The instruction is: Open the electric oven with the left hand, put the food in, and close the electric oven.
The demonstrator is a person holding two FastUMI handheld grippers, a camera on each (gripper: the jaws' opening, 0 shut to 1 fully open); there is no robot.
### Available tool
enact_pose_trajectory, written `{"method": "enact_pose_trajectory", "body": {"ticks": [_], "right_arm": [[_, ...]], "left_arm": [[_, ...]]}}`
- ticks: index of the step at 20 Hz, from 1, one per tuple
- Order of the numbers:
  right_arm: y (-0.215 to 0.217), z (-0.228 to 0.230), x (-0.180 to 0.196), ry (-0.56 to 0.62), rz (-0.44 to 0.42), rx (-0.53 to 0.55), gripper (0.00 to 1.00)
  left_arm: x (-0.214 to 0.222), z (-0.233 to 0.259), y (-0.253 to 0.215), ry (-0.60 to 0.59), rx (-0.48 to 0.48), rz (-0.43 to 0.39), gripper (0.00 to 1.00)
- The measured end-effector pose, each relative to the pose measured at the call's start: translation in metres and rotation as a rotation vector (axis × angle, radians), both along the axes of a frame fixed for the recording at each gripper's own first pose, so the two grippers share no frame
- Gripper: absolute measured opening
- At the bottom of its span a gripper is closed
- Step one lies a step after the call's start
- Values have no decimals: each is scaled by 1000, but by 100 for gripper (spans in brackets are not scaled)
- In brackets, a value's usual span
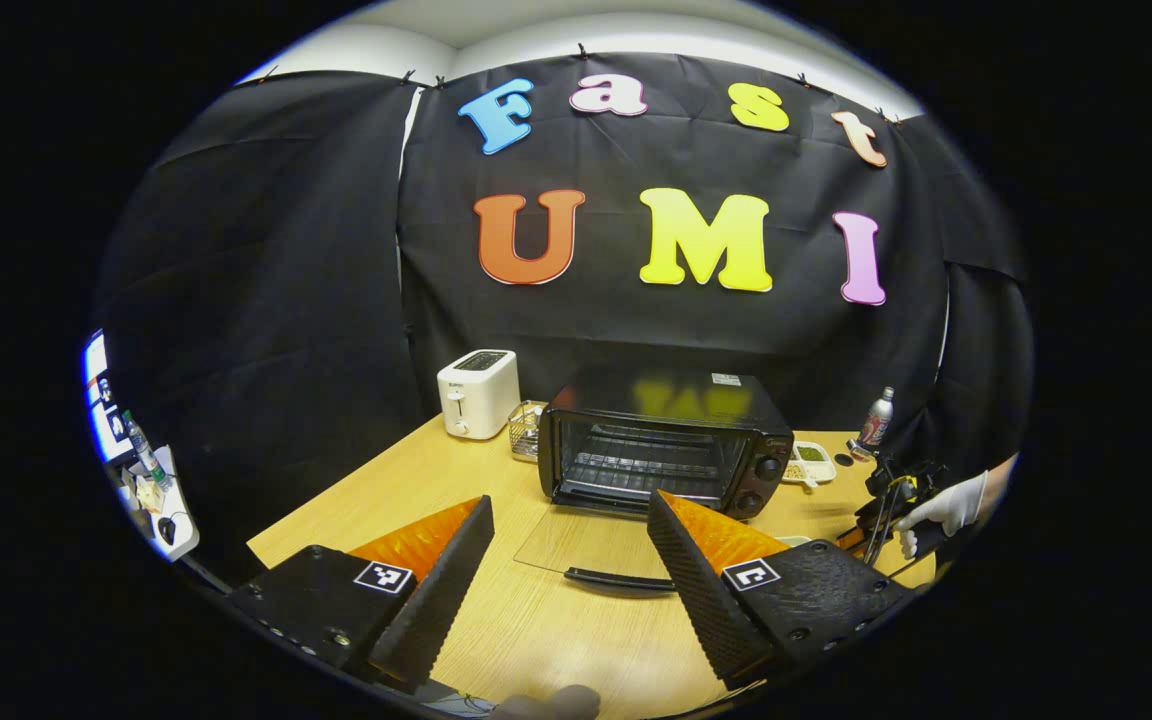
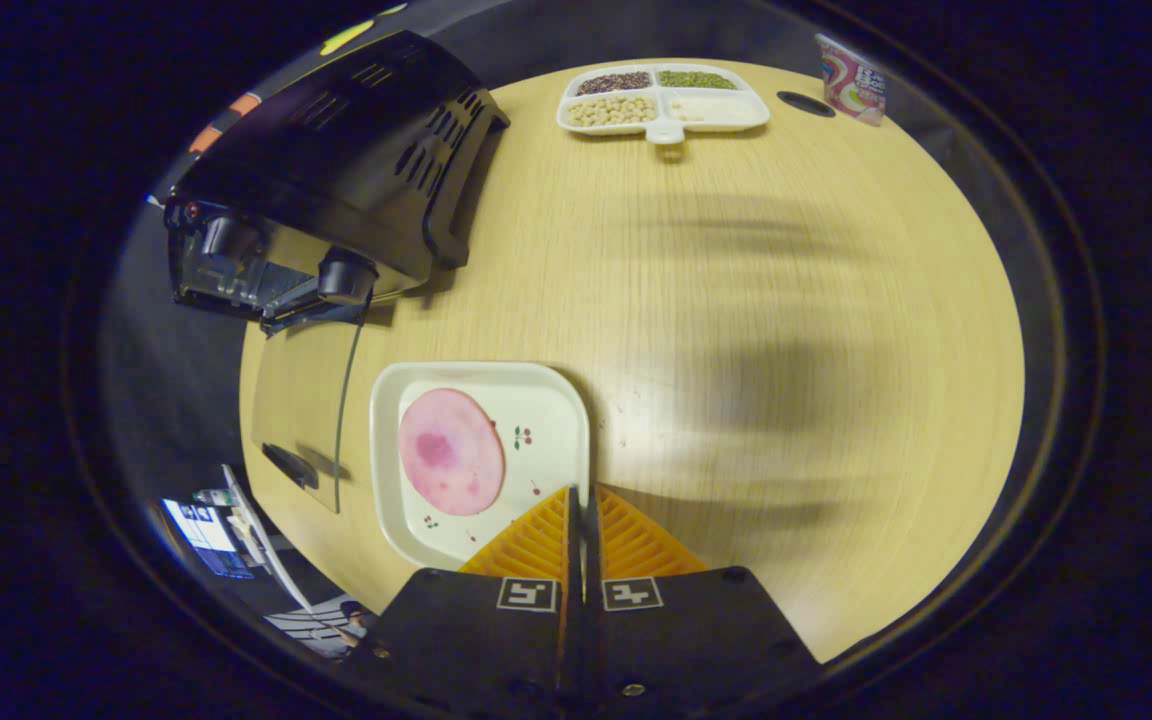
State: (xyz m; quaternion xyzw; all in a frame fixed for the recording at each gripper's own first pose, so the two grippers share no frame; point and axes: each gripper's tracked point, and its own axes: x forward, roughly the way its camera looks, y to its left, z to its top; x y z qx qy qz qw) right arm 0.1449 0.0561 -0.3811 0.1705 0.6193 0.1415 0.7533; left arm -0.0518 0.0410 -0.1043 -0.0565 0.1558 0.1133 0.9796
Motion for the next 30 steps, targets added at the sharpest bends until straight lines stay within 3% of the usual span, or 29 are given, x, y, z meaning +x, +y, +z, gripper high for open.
{"method": "enact_pose_trajectory", "body": {"ticks": [3, 10, 17, 22, 30], "right_arm": [[2, 1, -5, 4, -33, 130, 2], [3, 12, -7, -53, -187, 311, 2], [1, 45, -12, -154, -385, 409, 4], [34, 86, -38, -210, -488, 490, 1], [135, 91, -20, -234, -610, 568, 4]], "left_arm": [[4, 3, 3, -14, 4, -37, 97], [6, 4, 12, -9, 8, -80, 97], [7, 10, 12, -13, 10, -114, 96], [10, 23, 18, -35, 46, -126, 96], [11, 32, 30, -30, 59, -171, 97]]}}
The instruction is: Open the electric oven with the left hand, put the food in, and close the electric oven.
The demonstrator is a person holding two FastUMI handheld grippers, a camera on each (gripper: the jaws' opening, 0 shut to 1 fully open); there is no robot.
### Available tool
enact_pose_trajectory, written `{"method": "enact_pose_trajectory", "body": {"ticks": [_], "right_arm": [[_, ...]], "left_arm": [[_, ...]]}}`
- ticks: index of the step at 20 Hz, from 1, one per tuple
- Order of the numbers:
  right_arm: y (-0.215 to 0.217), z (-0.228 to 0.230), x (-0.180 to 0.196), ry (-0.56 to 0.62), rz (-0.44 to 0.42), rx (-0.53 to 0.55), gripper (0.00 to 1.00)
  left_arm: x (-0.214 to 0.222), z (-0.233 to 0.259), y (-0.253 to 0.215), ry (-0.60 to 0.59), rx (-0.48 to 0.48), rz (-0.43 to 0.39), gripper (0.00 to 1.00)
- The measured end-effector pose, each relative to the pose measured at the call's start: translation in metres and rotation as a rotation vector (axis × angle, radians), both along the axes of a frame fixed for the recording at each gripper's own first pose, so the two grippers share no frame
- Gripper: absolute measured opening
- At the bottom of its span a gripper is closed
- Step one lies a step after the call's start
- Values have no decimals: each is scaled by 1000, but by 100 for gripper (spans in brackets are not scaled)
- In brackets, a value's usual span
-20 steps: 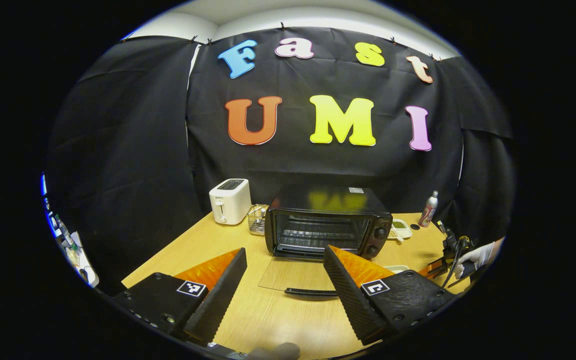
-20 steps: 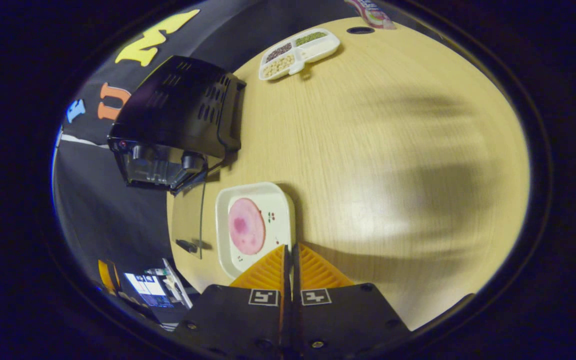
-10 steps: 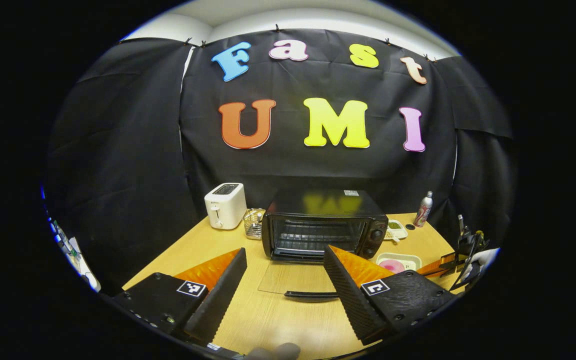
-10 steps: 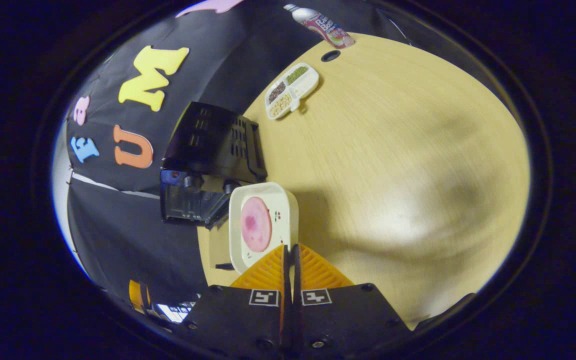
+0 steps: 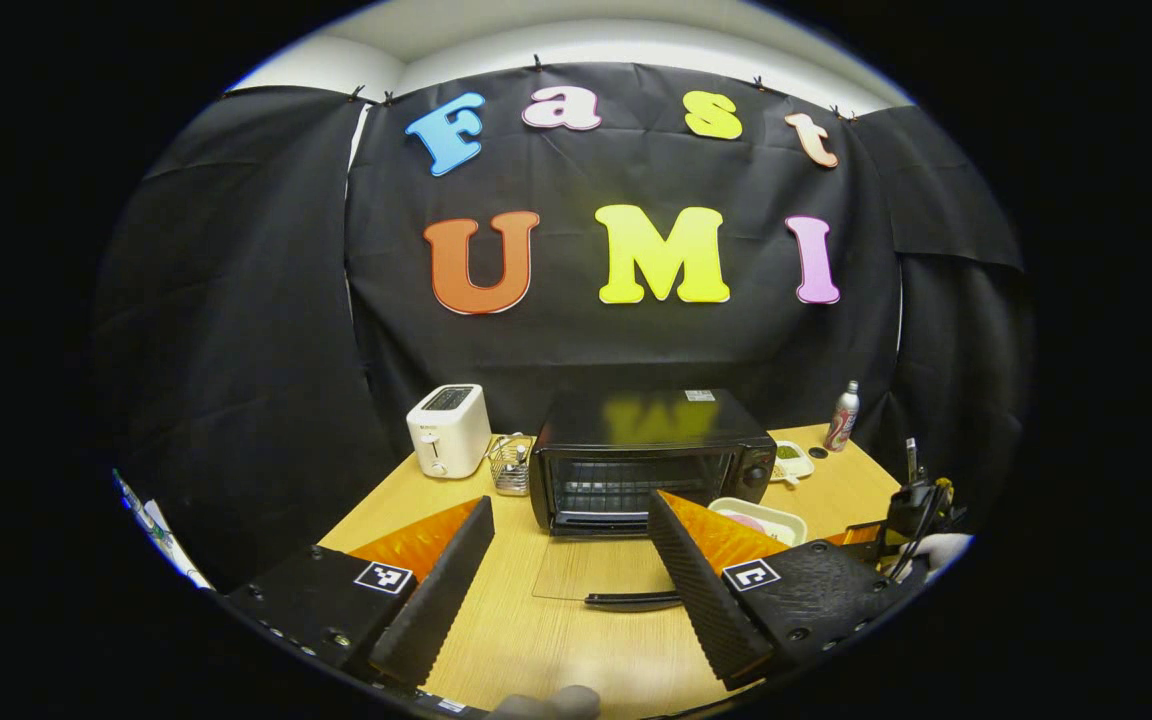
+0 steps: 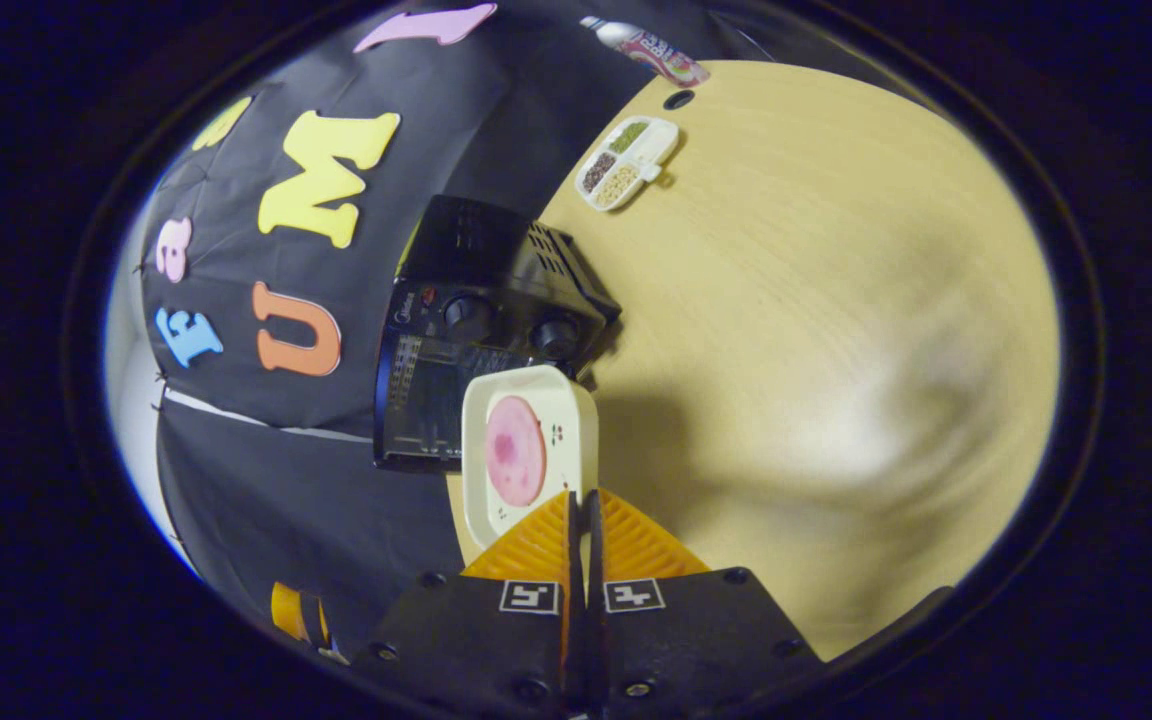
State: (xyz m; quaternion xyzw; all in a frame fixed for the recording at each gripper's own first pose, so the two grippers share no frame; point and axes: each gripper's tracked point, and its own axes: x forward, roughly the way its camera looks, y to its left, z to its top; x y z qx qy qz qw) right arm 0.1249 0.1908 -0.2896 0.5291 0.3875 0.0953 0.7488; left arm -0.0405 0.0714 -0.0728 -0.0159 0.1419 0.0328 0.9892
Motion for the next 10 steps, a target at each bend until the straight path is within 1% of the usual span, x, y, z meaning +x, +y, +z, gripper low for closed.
{"method": "enact_pose_trajectory", "body": {"ticks": [1, 5, 6, 7, 8, 9, 10], "right_arm": [[12, 0, 2, 3, -19, 6, 0], [48, -2, 32, 3, -116, 12, 0], [55, -1, 37, 9, -142, 27, 3], [62, 1, 46, 11, -161, 39, 4], [69, 2, 54, 11, -169, 41, 3], [75, 3, 61, 8, -169, 45, 0], [79, 6, 70, 3, -178, 43, 0]], "left_arm": [[0, 0, 0, 2, 7, -8, 97], [0, 4, 10, 1, 41, -34, 97], [1, 4, 12, 3, 40, -34, 97], [2, 4, 14, 5, 38, -36, 97], [2, 4, 16, 5, 39, -36, 97], [3, 5, 20, 5, 40, -35, 97], [4, 3, 23, 6, 42, -34, 97]]}}
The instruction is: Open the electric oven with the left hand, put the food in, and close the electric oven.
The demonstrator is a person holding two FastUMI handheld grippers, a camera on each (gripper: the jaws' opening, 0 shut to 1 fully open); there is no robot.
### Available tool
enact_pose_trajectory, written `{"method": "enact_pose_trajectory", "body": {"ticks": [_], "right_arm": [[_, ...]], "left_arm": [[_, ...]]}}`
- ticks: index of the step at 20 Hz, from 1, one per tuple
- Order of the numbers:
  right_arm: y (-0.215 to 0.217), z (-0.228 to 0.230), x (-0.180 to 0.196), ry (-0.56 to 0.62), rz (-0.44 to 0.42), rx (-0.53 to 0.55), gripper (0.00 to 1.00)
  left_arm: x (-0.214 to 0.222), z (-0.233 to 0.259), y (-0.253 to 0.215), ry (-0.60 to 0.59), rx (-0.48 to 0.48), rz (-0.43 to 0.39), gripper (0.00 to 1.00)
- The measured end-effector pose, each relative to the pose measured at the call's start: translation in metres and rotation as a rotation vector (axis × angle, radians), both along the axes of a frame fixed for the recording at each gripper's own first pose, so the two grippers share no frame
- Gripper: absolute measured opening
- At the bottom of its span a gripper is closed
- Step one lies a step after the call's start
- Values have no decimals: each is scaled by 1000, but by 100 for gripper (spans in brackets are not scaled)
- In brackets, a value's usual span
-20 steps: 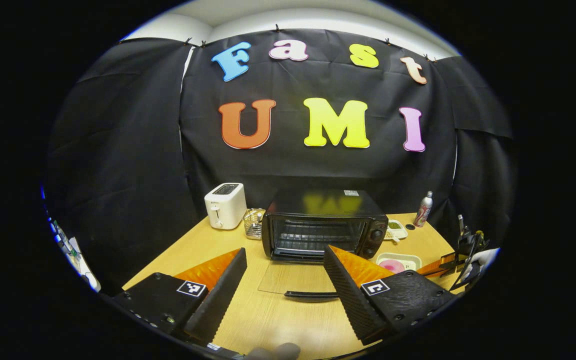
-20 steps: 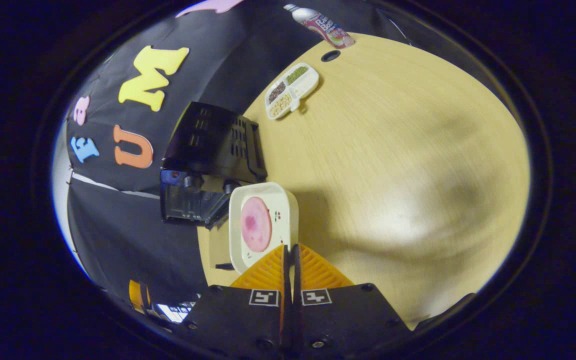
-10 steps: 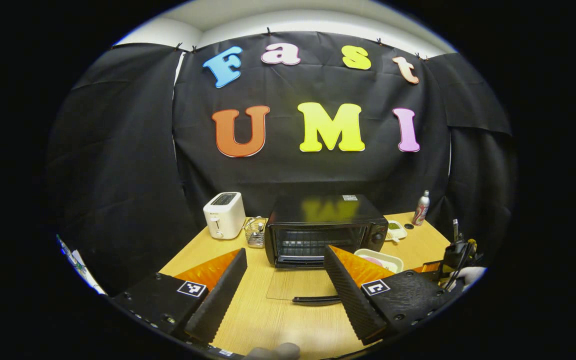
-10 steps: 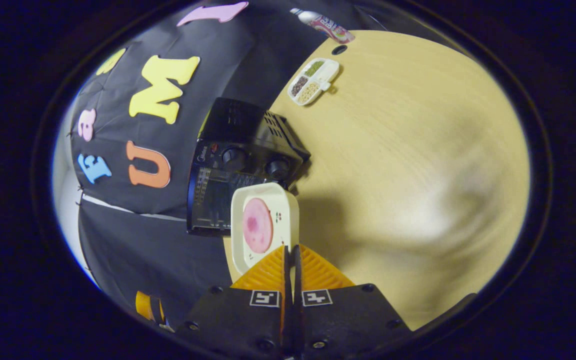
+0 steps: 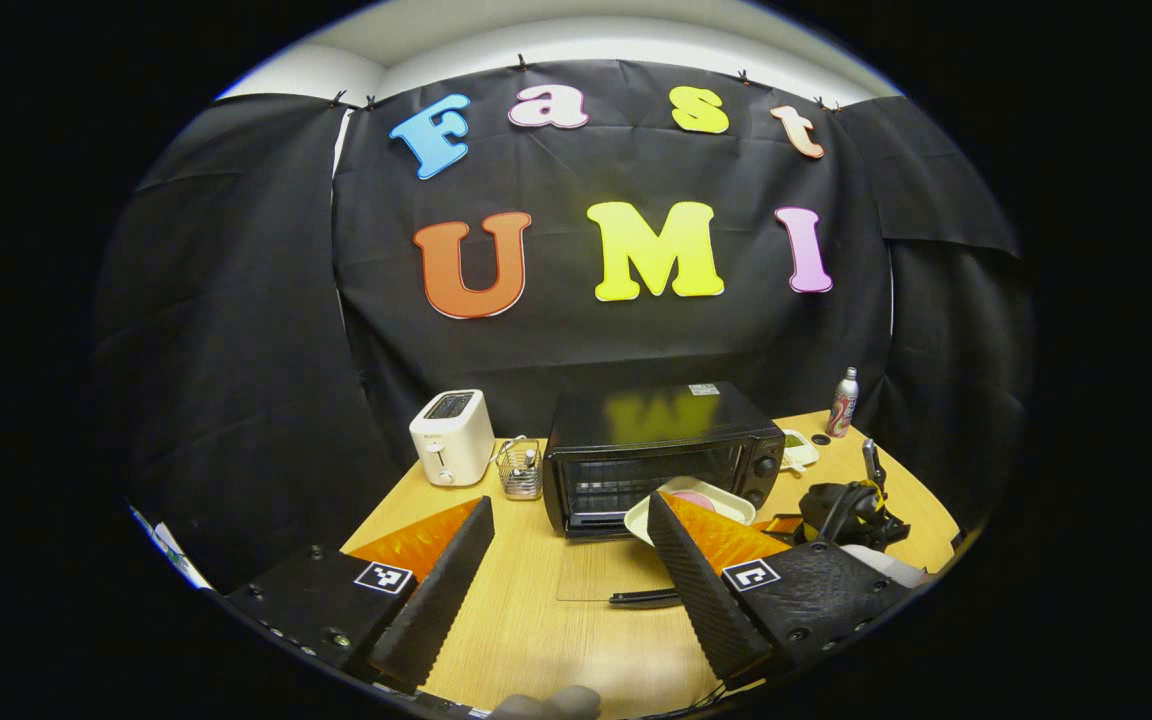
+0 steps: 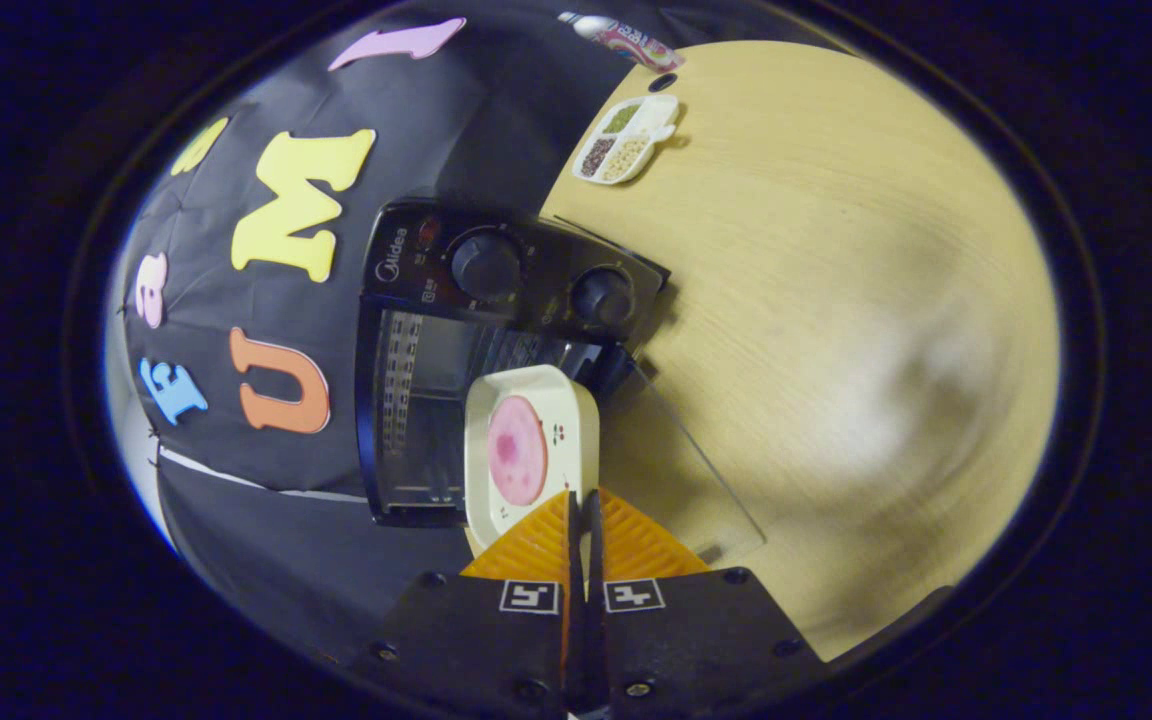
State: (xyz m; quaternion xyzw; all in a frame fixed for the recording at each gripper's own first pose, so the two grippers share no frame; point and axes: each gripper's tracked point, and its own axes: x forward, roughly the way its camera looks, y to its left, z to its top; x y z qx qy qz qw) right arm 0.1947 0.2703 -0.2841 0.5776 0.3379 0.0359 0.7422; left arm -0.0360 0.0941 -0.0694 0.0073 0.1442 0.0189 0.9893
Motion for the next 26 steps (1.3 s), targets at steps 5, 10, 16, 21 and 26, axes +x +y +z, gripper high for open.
{"method": "enact_pose_trajectory", "body": {"ticks": [5, 10, 16, 21, 26], "right_arm": [[11, 12, 47, -32, -64, -8, 0], [22, 9, 81, -56, -90, -17, 4], [27, 17, 97, -121, -55, -46, 3], [20, 26, 97, -148, -21, -53, 19], [-3, 30, 73, -149, 38, -150, 64]], "left_arm": [[10, -6, 19, 21, 4, 25, 97], [19, -8, 33, 34, 21, 56, 97], [22, -13, 43, 43, 27, 88, 97], [25, -16, 44, 48, 9, 106, 97], [27, -14, 37, 30, 9, 95, 97]]}}
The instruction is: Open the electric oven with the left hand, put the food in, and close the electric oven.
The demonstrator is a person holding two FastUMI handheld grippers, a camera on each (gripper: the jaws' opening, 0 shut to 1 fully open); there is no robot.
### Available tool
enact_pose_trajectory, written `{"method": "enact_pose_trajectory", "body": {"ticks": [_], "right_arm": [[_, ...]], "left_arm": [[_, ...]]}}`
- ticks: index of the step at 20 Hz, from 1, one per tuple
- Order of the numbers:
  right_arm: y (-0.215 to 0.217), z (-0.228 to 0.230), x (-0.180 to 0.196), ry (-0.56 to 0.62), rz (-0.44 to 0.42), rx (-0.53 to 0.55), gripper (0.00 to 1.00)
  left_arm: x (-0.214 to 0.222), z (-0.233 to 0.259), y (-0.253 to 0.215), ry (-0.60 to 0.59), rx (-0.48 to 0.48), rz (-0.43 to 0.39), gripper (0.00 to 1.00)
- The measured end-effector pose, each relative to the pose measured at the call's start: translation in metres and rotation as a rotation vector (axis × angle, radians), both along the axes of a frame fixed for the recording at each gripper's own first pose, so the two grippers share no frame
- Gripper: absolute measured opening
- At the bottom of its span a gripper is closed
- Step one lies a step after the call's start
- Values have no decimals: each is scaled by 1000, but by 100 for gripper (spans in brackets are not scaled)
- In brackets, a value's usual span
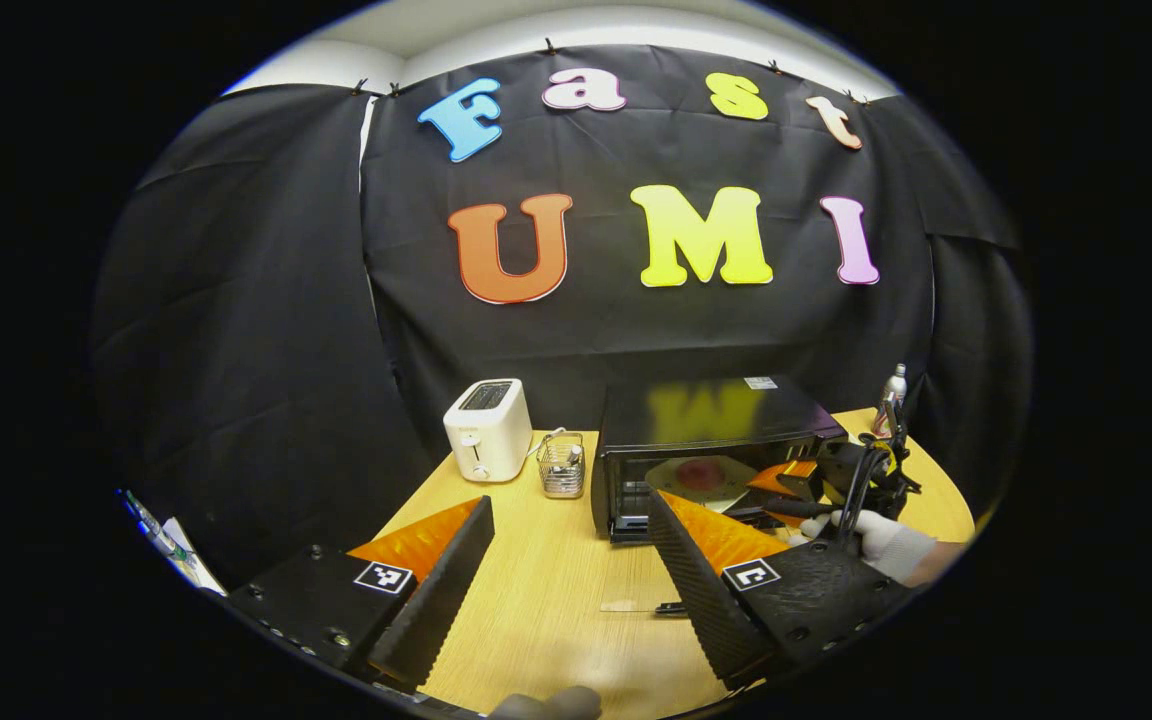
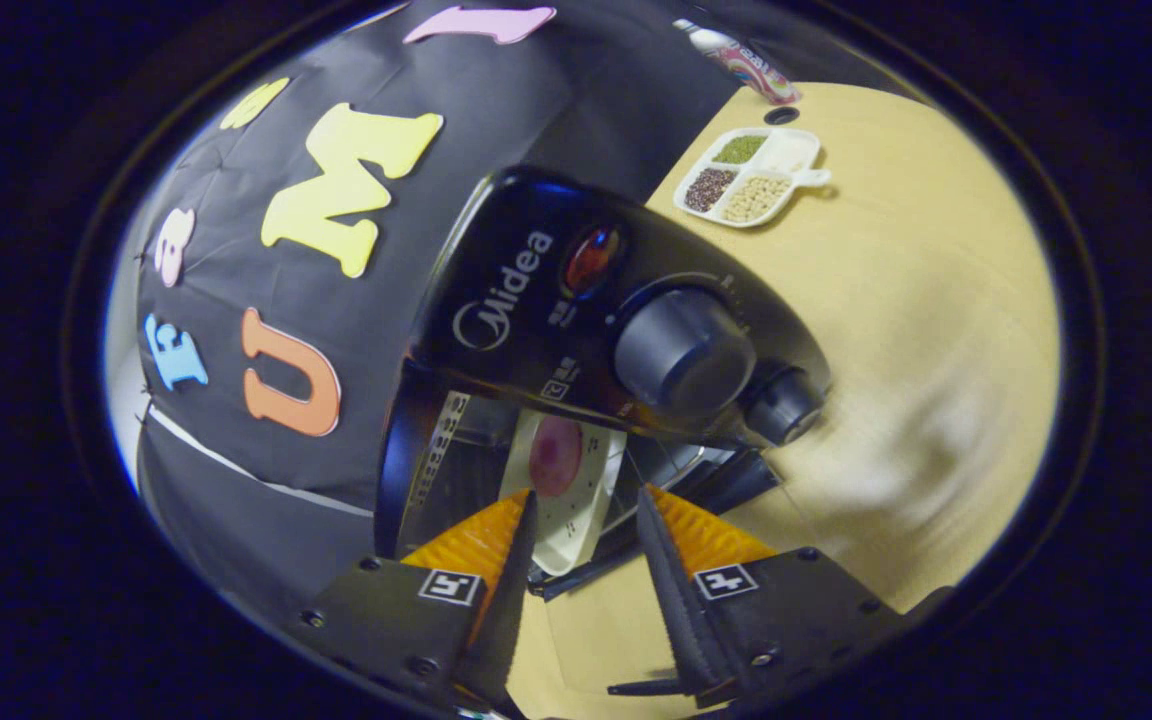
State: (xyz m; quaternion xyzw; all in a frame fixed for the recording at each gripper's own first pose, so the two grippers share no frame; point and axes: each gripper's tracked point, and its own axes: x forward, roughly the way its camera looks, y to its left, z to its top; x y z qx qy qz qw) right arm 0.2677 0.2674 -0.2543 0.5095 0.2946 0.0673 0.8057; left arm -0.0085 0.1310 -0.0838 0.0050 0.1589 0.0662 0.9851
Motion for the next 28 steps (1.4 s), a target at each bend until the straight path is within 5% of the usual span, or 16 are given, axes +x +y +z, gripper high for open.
{"method": "enact_pose_trajectory", "body": {"ticks": [1, 2, 7, 18, 21, 28], "right_arm": [[-8, 5, -8, -9, 6, -16, 65], [-17, 12, -12, -25, 4, -37, 77], [-62, 37, -55, -93, 44, -263, 90], [-156, 106, -139, -259, 36, -735, 100], [-171, 126, -158, -317, 30, -842, 96], [-206, 146, -195, -322, -17, -934, 96]], "left_arm": [[-2, 0, -1, 0, -1, -5, 97], [-1, -1, -3, -1, 0, -14, 97], [-2, -2, -18, -36, -11, -51, 96], [-13, -19, -44, -70, -44, -94, 97], [-14, -32, -52, -57, -46, -107, 97], [-21, -90, -73, 29, -55, -145, 97]]}}
